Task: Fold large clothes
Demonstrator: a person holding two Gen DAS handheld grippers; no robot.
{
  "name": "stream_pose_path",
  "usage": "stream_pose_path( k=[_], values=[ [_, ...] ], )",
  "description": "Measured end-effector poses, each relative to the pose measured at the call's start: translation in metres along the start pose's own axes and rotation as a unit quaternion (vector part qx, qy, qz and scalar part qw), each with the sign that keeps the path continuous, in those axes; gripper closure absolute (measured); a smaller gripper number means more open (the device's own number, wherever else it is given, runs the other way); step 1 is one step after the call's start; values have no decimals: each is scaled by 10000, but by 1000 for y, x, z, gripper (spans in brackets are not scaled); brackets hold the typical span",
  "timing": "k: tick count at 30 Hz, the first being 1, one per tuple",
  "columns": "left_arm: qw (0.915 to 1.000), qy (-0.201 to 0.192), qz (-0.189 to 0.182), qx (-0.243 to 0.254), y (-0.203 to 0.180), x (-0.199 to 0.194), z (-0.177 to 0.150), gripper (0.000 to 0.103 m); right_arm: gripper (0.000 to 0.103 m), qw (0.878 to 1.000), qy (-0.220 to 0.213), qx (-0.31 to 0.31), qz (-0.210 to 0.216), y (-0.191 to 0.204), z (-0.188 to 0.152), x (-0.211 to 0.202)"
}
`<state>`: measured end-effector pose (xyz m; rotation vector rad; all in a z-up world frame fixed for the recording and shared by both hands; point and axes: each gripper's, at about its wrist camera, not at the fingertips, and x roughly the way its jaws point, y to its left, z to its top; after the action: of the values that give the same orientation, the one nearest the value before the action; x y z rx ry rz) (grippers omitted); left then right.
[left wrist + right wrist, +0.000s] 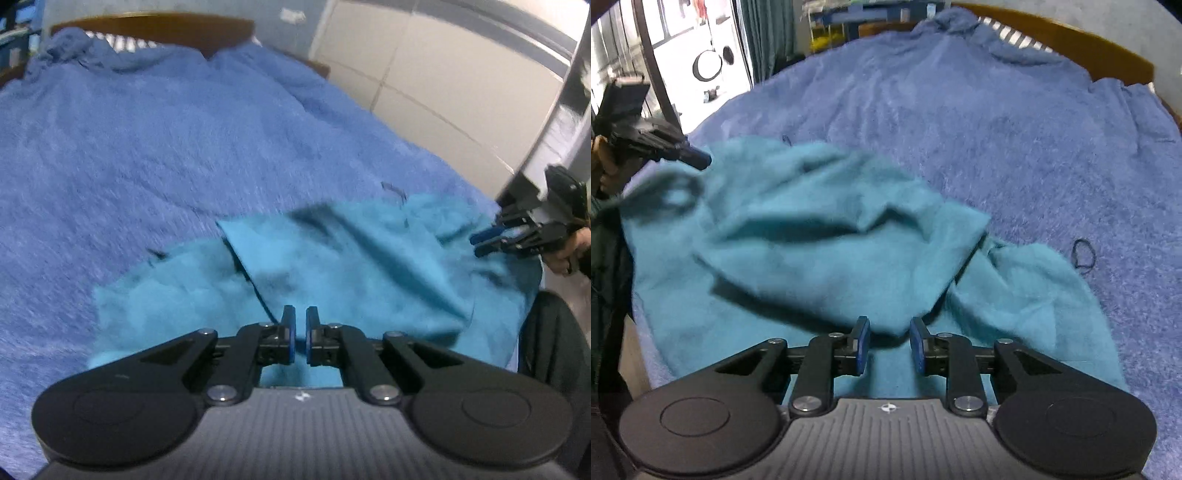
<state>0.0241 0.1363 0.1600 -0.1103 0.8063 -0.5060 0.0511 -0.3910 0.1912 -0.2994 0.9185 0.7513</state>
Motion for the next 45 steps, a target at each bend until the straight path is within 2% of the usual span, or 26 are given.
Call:
stream_pose_path(
  k=[3, 6, 9, 15, 19, 22, 24, 27, 31, 32, 33, 35, 39, 41, 45],
  values=[
    [9995, -221, -109, -218, -5, -1, 13, 103, 76, 9975, -505, 456, 215, -7, 10, -13],
    [9990, -283, -291, -186, -31, 16, 25, 103, 76, 9899, -959, 947, 448, -12, 32, -9],
    [9978, -261, -529, -318, -62, 40, 28, 103, 76, 9861, -1078, 1151, 517, -9, 57, 15],
    [9971, 60, -683, -337, -115, 103, 18, 103, 83, 9856, -758, 1402, 565, -4, 105, 94],
    [9953, 679, -654, -218, -133, 135, 1, 103, 83, 9898, -426, 1262, 498, 6, 125, 143],
    [9917, 1147, -572, -30, -143, 154, -21, 103, 91, 9939, 148, 1067, 233, 11, 126, 185],
    [9916, 1190, -511, -70, -144, 160, -32, 103, 97, 9940, 465, 983, 74, 13, 117, 206],
    [9920, 1153, -476, -174, -144, 165, -38, 103, 101, 9938, 488, 996, -15, 15, 97, 223],
    [9931, 1024, -503, -287, -144, 160, -37, 103, 100, 9919, 263, 1245, -11, 16, 88, 213],
    [9931, 979, -535, -348, -142, 157, -36, 103, 99, 9912, 201, 1308, 3, 16, 88, 206],
    [9933, 915, -565, -428, -140, 151, -34, 103, 93, 9901, 127, 1400, 56, 18, 87, 197],
    [9939, 705, -643, -544, -133, 134, -33, 103, 88, 9889, -83, 1478, 163, 22, 82, 173],
    [9957, 242, -352, -826, -108, 84, -30, 102, 82, 9888, -355, 1397, 388, 43, 64, 129],
    [9943, 35, -6, -1065, -92, 57, -31, 95, 82, 9895, -373, 1327, 442, 54, 53, 113],
    [9841, -302, 708, -1599, -59, 5, -43, 68, 82, 9906, -316, 1260, 432, 75, 25, 94]
  ],
)
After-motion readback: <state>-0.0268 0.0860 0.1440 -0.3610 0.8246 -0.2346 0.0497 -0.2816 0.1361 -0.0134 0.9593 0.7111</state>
